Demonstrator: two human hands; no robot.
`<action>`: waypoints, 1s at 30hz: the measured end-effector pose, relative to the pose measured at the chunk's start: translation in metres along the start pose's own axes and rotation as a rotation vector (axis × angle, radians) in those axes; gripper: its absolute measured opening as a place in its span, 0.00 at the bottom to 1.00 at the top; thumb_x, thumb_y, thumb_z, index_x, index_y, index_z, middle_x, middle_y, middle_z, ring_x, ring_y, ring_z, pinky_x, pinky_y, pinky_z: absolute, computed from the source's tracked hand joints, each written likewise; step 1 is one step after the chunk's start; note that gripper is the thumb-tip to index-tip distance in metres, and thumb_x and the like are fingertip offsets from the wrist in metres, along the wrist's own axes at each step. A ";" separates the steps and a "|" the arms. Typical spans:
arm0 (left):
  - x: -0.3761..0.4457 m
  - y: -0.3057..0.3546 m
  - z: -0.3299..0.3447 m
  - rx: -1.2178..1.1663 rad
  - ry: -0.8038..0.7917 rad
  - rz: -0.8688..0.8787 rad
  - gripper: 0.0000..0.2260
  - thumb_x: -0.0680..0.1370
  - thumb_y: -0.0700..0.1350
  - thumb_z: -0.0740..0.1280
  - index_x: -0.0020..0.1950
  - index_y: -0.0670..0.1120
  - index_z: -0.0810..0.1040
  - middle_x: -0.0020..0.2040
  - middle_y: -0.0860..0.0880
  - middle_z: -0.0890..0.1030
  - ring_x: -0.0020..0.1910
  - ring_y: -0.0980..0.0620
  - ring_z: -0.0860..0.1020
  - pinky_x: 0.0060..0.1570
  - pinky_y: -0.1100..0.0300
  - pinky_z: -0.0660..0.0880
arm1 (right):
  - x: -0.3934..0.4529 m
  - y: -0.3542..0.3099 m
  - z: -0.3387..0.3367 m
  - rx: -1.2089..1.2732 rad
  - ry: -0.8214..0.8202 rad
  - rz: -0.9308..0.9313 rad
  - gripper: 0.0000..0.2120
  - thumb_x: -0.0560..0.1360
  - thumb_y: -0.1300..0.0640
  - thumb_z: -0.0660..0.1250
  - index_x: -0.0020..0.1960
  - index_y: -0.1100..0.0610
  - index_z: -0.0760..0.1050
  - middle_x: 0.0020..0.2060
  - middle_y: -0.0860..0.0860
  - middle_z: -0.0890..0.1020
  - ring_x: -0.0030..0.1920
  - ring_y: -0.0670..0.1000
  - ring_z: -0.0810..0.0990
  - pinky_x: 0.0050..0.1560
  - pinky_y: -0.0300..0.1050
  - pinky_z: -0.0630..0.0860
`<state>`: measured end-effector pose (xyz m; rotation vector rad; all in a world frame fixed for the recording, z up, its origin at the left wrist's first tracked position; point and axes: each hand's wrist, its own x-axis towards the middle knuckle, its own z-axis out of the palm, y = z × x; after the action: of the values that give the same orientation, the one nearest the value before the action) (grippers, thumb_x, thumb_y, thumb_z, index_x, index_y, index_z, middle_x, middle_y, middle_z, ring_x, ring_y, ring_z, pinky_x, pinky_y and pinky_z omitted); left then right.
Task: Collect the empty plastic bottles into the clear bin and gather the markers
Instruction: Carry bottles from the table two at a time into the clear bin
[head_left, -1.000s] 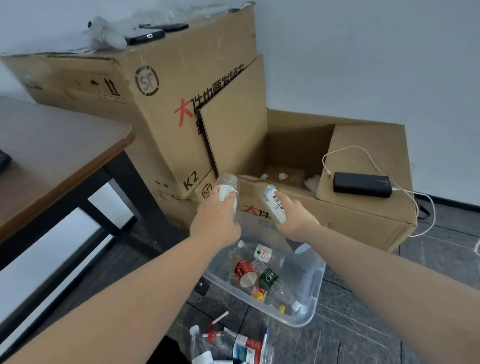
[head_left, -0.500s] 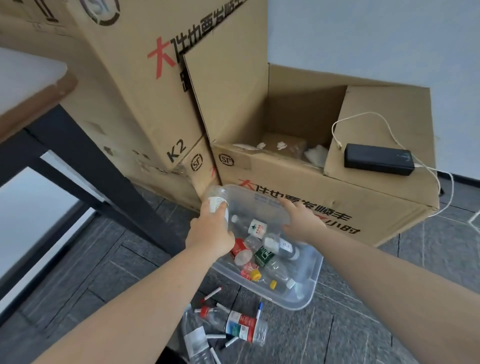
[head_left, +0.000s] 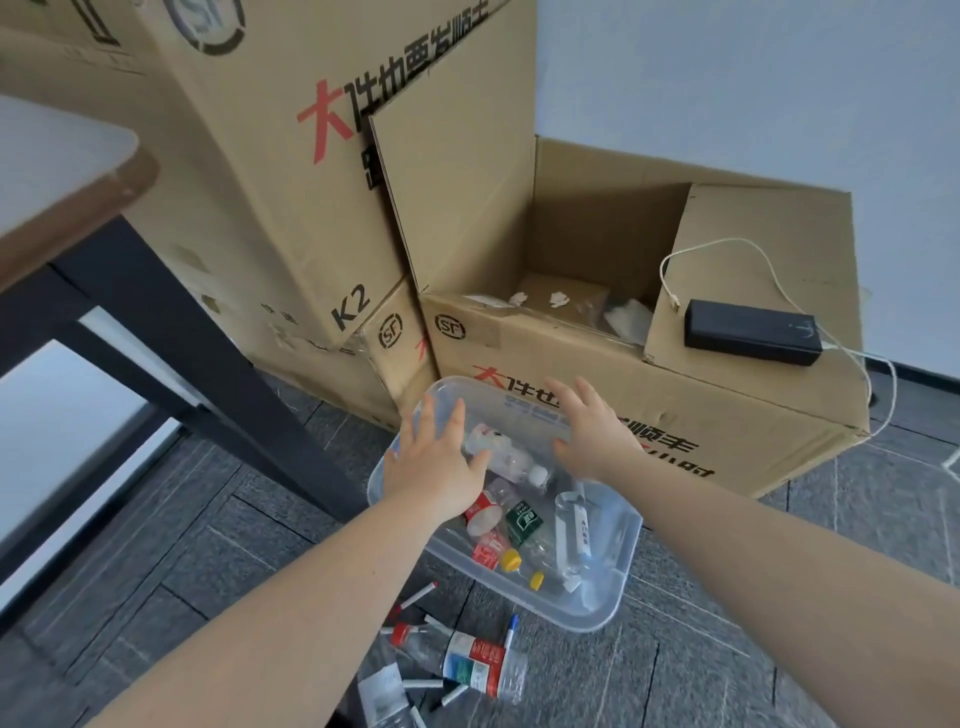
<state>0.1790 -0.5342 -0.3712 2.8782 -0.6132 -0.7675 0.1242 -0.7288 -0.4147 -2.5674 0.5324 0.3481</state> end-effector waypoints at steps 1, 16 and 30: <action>-0.002 -0.003 -0.005 0.041 0.021 0.001 0.30 0.80 0.62 0.51 0.78 0.56 0.41 0.78 0.48 0.35 0.77 0.44 0.38 0.74 0.41 0.50 | 0.000 -0.003 -0.004 0.007 0.022 -0.002 0.37 0.77 0.57 0.63 0.77 0.43 0.46 0.78 0.55 0.47 0.76 0.60 0.53 0.70 0.57 0.65; -0.107 -0.001 -0.141 0.243 0.539 0.109 0.28 0.81 0.57 0.54 0.78 0.54 0.49 0.79 0.48 0.44 0.77 0.45 0.46 0.72 0.44 0.55 | -0.064 -0.093 -0.127 -0.026 0.304 -0.246 0.35 0.77 0.56 0.61 0.77 0.42 0.46 0.78 0.53 0.46 0.78 0.56 0.46 0.74 0.59 0.58; -0.275 -0.097 -0.240 0.317 0.943 -0.164 0.30 0.80 0.61 0.49 0.78 0.57 0.41 0.79 0.49 0.38 0.77 0.47 0.40 0.74 0.45 0.47 | -0.178 -0.290 -0.189 -0.123 0.537 -0.689 0.34 0.79 0.50 0.60 0.77 0.41 0.43 0.78 0.50 0.44 0.78 0.51 0.41 0.76 0.56 0.46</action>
<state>0.1148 -0.3356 -0.0567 3.0875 -0.3759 0.7449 0.1176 -0.5385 -0.0751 -2.7558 -0.2315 -0.5699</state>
